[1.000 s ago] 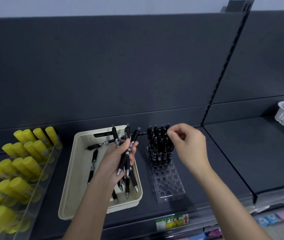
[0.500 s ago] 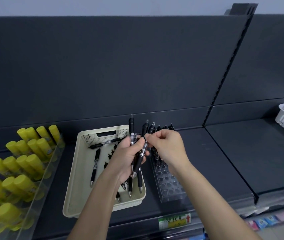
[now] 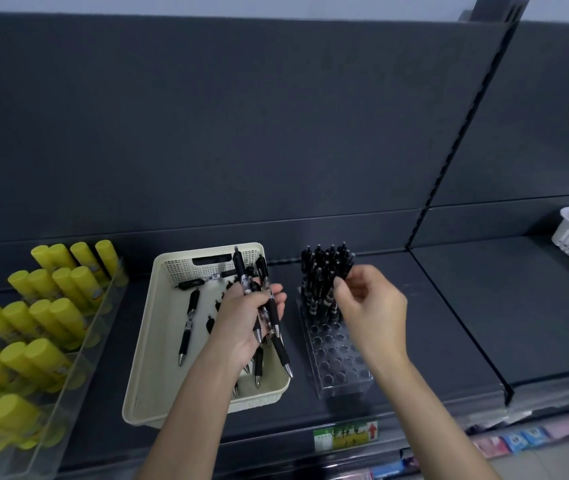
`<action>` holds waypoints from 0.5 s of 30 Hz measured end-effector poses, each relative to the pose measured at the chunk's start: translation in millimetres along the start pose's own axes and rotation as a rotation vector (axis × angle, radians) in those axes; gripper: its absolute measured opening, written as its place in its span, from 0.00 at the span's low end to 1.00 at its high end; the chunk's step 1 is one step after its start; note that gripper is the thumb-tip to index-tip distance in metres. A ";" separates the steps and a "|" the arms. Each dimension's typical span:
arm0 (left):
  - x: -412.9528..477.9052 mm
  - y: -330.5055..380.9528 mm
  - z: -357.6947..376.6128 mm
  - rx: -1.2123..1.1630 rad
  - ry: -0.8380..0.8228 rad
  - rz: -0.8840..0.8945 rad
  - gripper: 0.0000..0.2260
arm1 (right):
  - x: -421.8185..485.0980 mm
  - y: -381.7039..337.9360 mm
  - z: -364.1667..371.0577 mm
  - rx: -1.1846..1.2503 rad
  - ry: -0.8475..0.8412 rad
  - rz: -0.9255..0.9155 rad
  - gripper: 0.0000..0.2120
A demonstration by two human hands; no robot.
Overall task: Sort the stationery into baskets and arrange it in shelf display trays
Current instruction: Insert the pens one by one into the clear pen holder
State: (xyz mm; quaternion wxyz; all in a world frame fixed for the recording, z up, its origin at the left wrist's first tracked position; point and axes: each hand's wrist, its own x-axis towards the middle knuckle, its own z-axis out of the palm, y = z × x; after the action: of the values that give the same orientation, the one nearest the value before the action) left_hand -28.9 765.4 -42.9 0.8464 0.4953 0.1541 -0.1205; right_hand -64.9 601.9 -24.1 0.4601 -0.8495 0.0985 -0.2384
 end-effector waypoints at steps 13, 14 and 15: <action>-11.0 -7.4 -2.2 -0.145 0.024 0.001 0.06 | -12.0 24.7 18.5 -0.185 -0.213 -0.166 0.06; -11.6 -7.8 -2.7 -0.157 0.022 -0.004 0.08 | -11.2 24.9 18.6 -0.196 -0.215 -0.176 0.06; -12.2 -8.4 -3.2 -0.163 0.020 -0.009 0.09 | -10.1 24.7 18.4 -0.202 -0.218 -0.180 0.06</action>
State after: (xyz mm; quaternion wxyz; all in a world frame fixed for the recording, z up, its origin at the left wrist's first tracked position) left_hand -43.6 764.7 -46.5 0.8819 0.4251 0.1741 -0.1062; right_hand -63.3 605.6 -56.3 0.3570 -0.9178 -0.0052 -0.1739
